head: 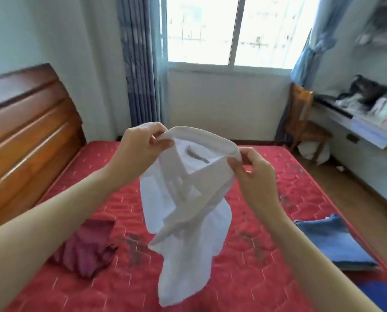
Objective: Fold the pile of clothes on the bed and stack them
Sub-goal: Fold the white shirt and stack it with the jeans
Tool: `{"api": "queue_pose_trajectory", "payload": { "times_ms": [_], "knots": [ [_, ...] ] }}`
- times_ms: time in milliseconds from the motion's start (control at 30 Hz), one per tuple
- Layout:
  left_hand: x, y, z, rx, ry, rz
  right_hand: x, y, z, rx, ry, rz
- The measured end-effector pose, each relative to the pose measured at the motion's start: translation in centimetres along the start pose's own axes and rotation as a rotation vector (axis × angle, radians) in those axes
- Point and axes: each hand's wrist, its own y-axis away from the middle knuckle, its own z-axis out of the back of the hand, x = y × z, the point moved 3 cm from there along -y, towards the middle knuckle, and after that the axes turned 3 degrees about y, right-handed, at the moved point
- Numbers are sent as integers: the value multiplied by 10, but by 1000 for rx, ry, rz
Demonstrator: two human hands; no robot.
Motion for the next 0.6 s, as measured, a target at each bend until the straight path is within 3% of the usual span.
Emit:
{"api": "queue_pose_trajectory", "payload": {
  "times_ms": [133, 333, 400, 500, 600],
  "knots": [
    [-95, -17, 74, -169, -91, -39, 104, -52, 66, 7, 55, 214],
    [-191, -26, 155, -483, -91, -175, 221, -95, 153, -156, 62, 517],
    [-185, -15, 142, -435, -65, -97, 212, -90, 151, -99, 190, 457],
    [-154, 10, 92, -237, -51, 107, 164, -69, 130, 97, 418, 266],
    [-145, 14, 76, -188, 30, 74, 153, -61, 136, 6, 356, 264]
  ]
}}
